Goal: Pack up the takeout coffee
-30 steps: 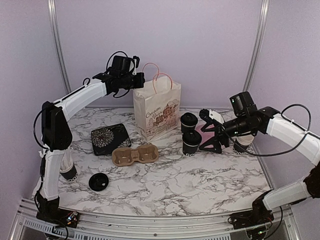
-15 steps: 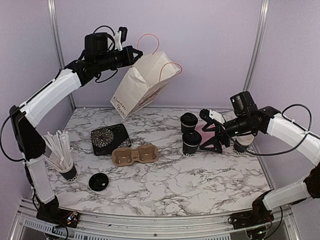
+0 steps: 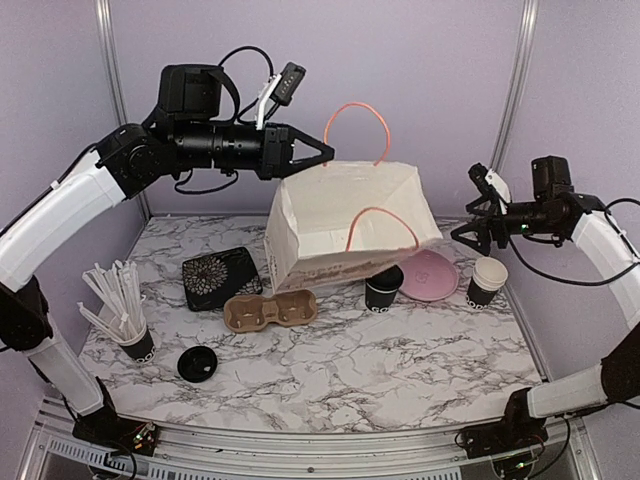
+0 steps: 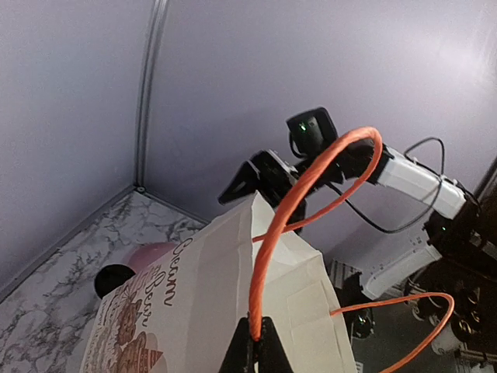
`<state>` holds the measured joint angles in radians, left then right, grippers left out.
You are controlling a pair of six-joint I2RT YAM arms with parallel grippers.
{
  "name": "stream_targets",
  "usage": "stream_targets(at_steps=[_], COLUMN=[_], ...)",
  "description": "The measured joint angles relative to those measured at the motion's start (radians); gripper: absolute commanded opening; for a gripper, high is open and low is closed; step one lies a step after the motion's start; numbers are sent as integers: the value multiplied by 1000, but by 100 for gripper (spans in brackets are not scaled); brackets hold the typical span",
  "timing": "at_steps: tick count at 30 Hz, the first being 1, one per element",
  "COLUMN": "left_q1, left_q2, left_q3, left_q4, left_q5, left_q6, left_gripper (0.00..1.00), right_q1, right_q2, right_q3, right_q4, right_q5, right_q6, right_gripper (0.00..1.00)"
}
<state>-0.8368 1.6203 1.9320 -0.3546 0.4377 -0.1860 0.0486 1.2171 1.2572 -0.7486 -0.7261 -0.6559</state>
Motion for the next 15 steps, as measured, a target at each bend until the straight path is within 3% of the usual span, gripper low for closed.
stream_targets(at_steps=[5,15], left_q1=[-134,-204], left_q2=[-5,26], left_q3=[-70,-137], left_q4=[-91,-145], left_q5=[82,122], left_q6=[51,114], left_gripper=[0,0], right_q1=[-163,-177], right_q2=[42,41], right_q3=[13,7], right_q4=[8,32], right_q5=[-53,-129], right_q6=[43,77], right_gripper=[99,98])
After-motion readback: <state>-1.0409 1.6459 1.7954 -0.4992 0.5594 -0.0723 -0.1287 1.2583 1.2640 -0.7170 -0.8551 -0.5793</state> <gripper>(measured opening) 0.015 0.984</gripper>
